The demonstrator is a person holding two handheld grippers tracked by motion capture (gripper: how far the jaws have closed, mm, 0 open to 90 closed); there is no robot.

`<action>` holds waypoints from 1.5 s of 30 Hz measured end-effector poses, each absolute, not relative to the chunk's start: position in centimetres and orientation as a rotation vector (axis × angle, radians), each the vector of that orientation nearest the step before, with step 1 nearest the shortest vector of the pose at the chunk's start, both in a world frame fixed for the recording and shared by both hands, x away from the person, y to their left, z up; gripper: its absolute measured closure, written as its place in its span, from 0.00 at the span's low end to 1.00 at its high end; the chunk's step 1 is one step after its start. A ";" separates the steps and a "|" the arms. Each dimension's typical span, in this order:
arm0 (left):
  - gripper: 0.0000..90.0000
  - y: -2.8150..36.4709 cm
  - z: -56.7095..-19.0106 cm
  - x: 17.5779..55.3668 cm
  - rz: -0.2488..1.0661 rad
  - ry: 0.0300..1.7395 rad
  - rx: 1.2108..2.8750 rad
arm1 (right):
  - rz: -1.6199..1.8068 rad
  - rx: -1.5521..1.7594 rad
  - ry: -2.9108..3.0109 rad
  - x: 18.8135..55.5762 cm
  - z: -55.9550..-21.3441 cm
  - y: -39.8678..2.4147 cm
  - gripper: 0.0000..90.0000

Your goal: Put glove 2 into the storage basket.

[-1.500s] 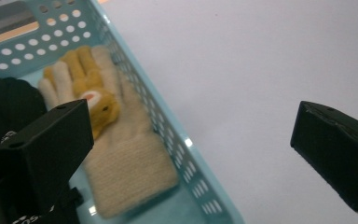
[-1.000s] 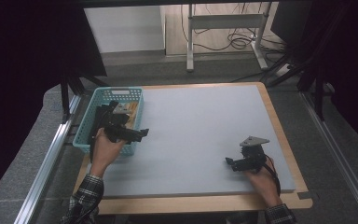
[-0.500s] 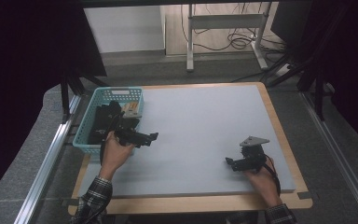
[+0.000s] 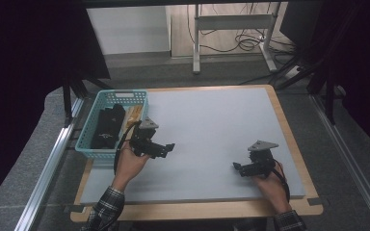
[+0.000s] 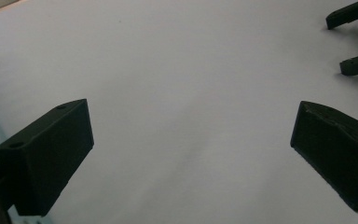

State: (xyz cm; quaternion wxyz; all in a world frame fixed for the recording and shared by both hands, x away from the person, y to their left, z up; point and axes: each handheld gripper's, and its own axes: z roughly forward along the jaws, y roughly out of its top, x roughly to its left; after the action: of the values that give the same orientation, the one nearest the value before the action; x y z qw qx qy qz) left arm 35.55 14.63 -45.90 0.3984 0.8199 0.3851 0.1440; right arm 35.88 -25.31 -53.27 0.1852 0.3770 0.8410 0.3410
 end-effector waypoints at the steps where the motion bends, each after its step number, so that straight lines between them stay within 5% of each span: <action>1: 0.00 14.5 -46.0 35.5 0.360 0.972 2.074 | 0.961 1.062 2.370 35.9 -53.3 -25.3 0.07; 45: 0.00 9.4 -54.5 32.3 0.301 0.903 2.245 | 0.962 1.063 2.369 35.9 -53.3 -25.3 0.07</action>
State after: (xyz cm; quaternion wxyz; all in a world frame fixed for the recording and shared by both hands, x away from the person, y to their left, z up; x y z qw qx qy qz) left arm 32.27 9.41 -54.54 0.3442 0.8645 0.3476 0.1157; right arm 35.88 -25.30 -53.27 0.1851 0.3771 0.8408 0.3415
